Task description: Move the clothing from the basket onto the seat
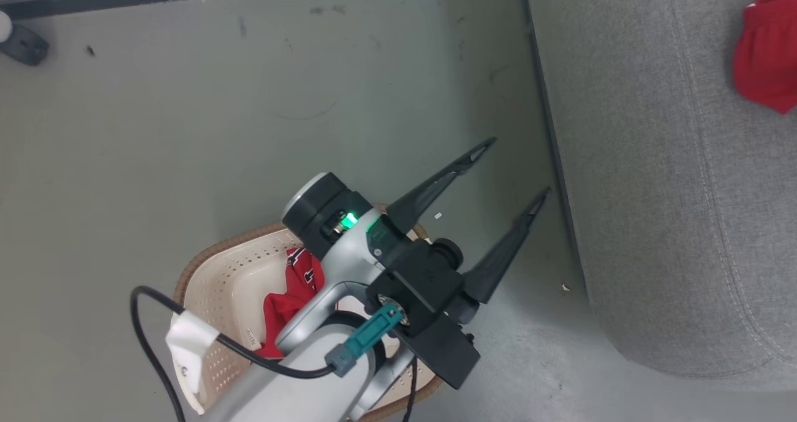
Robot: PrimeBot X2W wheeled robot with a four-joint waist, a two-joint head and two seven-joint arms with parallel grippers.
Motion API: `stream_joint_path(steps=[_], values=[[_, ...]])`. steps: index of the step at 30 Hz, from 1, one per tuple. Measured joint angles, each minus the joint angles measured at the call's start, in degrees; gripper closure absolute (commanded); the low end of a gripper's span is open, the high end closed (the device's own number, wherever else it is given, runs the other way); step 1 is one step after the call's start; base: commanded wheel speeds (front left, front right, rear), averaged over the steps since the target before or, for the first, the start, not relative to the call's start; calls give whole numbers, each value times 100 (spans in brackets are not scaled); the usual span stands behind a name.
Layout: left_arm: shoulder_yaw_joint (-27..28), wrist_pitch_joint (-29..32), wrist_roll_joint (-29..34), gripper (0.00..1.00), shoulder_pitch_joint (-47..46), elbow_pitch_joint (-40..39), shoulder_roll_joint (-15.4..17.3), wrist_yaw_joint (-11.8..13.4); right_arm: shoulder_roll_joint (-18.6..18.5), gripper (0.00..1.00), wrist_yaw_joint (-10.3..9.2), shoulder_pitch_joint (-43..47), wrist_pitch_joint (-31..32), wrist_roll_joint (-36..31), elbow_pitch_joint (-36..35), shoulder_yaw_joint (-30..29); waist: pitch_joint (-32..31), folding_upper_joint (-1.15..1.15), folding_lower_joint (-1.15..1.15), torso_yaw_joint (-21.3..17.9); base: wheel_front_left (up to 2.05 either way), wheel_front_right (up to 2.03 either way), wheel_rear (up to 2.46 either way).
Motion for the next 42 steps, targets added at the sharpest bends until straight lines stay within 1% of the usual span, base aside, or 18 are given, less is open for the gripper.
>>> stream_joint_path(steps=[1, 2, 3, 6, 13, 17, 22, 28, 32, 35, 41, 42], values=[[30, -1, 1, 0, 0, 0, 24, 2, 64, 53, 0, 0, 0, 10, -3, -25, -4, 0, 0, -15, 0, 0, 0], [65, -24, 1, 0, 0, 10, 51, 3, 140, 8, 0, 0, 0, 10, -9, -38, -9, 0, 0, -35, 0, 0, 0], [85, -45, 1, 0, 1, 31, 74, 8, 215, 0, 1, 7, 0, 10, -19, -35, -14, 0, -1, -59, 0, 0, 0], [89, -76, -2, 0, 3, 136, 87, 8, 342, 0, 4, 137, 0, 5, -32, -38, -47, 0, 0, -129, 0, 0, 0], [189, -204, -47, 0, 11, 337, 97, 24, 333, 0, 7, 495, 0, -131, -90, -65, -201, 0, -1, -221, 0, 0, 0], [296, -344, -107, 0, 79, 505, 134, 58, 334, 0, 11, 787, 0, -226, -266, -85, -355, 0, -1, -257, 0, 0, 0], [472, -533, -280, 0, 309, 800, 221, 120, 375, 0, 11, 1174, 1, -537, -569, -24, -613, 0, -1, -280, 0, 0, 0], [711, -782, -379, 0, 611, 1106, 276, 279, 375, 0, -3, 1630, 1, -745, -942, -25, -1005, -1, -1, -253, 0, 0, 0], [918, -960, -572, 0, 879, 1312, 380, 385, 426, 0, -59, 1986, 1, -770, -1154, -83, -1299, -2, -2, -190, 0, 0, 0], [1069, -1077, -665, 0, 1105, 1425, 416, 485, 524, 0, -148, 2274, 1, -835, -1351, -110, -1530, -1, -2, -118, 0, 0, 0], [1394, -1205, -824, 0, 1664, 1592, 558, 639, 750, 0, -209, 2805, 1, -912, -1756, -115, -2003, -1, -2, 63, 0, 0, 0], [1437, -1210, -894, 0, 1765, 1607, 575, 664, 783, 0, -254, 2905, 1, -918, -1840, -115, -2082, -2, -2, 96, 0, 0, 0]])
